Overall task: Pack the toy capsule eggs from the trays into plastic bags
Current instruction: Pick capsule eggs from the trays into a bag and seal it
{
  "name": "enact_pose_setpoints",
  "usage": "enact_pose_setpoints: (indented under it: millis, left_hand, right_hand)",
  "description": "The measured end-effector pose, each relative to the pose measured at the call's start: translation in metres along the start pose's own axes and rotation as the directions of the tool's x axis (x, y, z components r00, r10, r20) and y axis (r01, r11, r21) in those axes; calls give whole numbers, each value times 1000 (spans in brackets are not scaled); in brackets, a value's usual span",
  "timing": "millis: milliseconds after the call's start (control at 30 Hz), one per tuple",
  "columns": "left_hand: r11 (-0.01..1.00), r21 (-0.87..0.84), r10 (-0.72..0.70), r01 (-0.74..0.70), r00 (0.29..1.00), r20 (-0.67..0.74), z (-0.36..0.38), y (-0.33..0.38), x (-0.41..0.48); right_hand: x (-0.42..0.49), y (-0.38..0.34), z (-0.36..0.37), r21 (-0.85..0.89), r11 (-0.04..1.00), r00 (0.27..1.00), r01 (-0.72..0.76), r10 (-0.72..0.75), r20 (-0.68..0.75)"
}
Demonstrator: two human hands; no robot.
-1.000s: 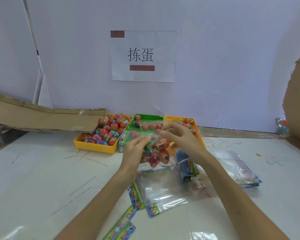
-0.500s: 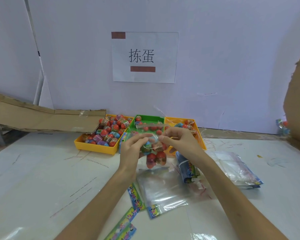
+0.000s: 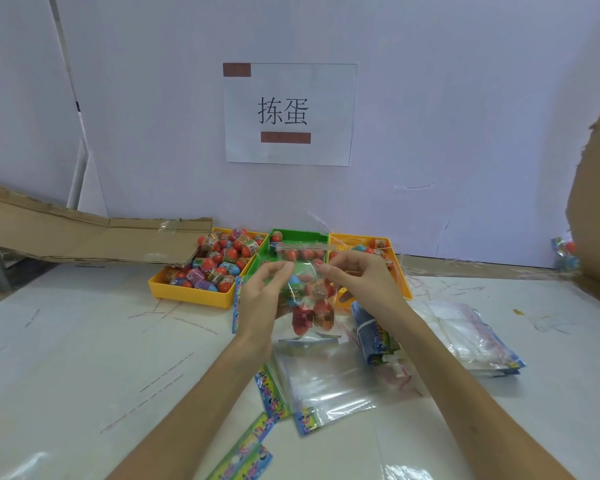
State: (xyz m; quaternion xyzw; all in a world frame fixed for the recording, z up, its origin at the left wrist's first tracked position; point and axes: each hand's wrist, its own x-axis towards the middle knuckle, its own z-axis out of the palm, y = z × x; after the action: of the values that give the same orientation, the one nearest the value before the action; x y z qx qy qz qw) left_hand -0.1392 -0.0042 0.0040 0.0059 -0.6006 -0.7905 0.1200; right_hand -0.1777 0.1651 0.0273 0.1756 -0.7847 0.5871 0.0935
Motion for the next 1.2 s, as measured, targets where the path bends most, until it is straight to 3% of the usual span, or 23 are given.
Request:
enact_pose_setpoints:
  millis: [333, 633, 867, 1033, 1200]
  left_hand:
    - [1000, -4, 0, 0, 1000, 13, -1, -2, 2]
    - [997, -19, 65, -69, 984, -169, -7, -5, 9]
    - [996, -24, 79, -87, 973, -216, -7, -5, 9]
    - [996, -55, 64, -72, 987, -148, -5, -3, 7]
    - [979, -197, -36, 54, 995, 94, -2, 5, 3]
  right_hand:
    - [0, -1, 0, -8, 1000, 1000, -2, 3, 18]
    - [-2, -5, -2, 27, 1000, 1000, 2, -3, 14]
    - [-3, -7, -4, 86, 996, 999, -23, 20, 39]
    - [-2, -4, -4, 138, 989, 999, -50, 49, 11]
    - [-2, -3, -5, 194, 979, 998, -58, 56, 16]
